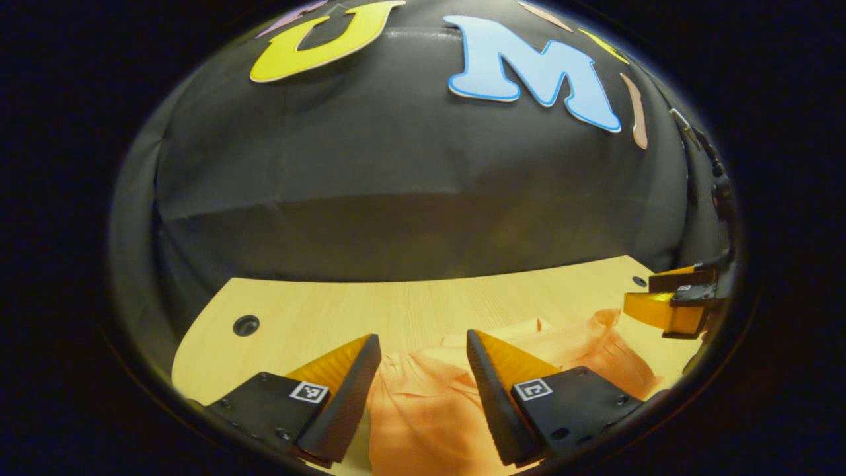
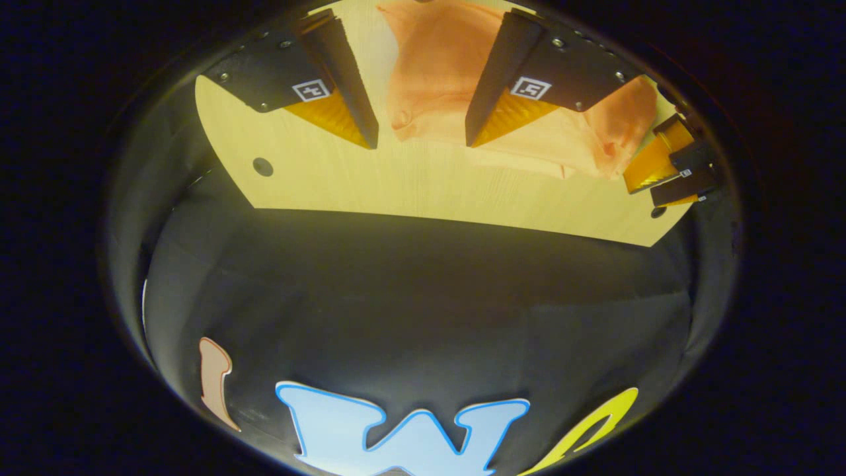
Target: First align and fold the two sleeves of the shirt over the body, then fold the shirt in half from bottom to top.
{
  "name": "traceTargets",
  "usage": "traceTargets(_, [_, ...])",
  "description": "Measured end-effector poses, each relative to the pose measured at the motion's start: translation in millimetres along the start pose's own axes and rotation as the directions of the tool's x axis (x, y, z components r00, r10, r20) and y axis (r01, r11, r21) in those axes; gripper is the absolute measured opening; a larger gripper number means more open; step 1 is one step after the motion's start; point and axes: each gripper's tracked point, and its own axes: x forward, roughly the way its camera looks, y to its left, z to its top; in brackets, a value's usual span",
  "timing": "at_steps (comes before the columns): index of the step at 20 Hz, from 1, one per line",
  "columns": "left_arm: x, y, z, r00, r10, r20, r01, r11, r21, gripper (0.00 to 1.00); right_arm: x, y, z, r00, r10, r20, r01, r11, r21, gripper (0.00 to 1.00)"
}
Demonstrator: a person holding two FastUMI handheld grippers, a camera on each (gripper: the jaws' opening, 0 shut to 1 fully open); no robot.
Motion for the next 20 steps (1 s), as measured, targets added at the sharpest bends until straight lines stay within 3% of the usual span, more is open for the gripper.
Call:
traceTargets(1, [-8.4, -0.8, 3.5, 1.000, 0.001, 0.010, -0.001, 1.000, 0.001, 0.87, -9.9, 0.4, 3.5, 1.000, 0.001, 0.018, -0.001, 1.000, -0.001, 0.82])
traceTargets(2, [-15.9, -3.4, 8.7, 1.000, -0.003, 0.021, 0.003, 1.000, 0.002, 0.89, -17.9, 0.2, 5.6, 0.999, 0.000, 0.032, 0.000, 1.000, -0.002, 0.93])
traceTargets(3, [-24.9, -4.3, 14.6, 0.999, -0.001, 0.035, 0.000, 1.000, 0.006, 0.90, -26.5, -0.2, 6.9, 0.999, 0.003, 0.042, -0.003, 1.000, -0.002, 0.94])
traceTargets(9, [-82.4, -18.9, 41.7, 0.994, 0.010, 0.111, -0.013, 1.000, 0.018, 0.94, -86.9, -3.5, 23.8, 0.990, 0.021, 0.139, -0.018, 1.000, -0.019, 0.95])
traceTargets(20, [-193.3, -58.8, 62.5, 0.969, 0.023, 0.245, -0.023, 1.000, 0.000, 0.94, -205.9, -23.5, 30.9, 0.949, 0.051, 0.310, -0.037, 0.998, -0.051, 0.95])
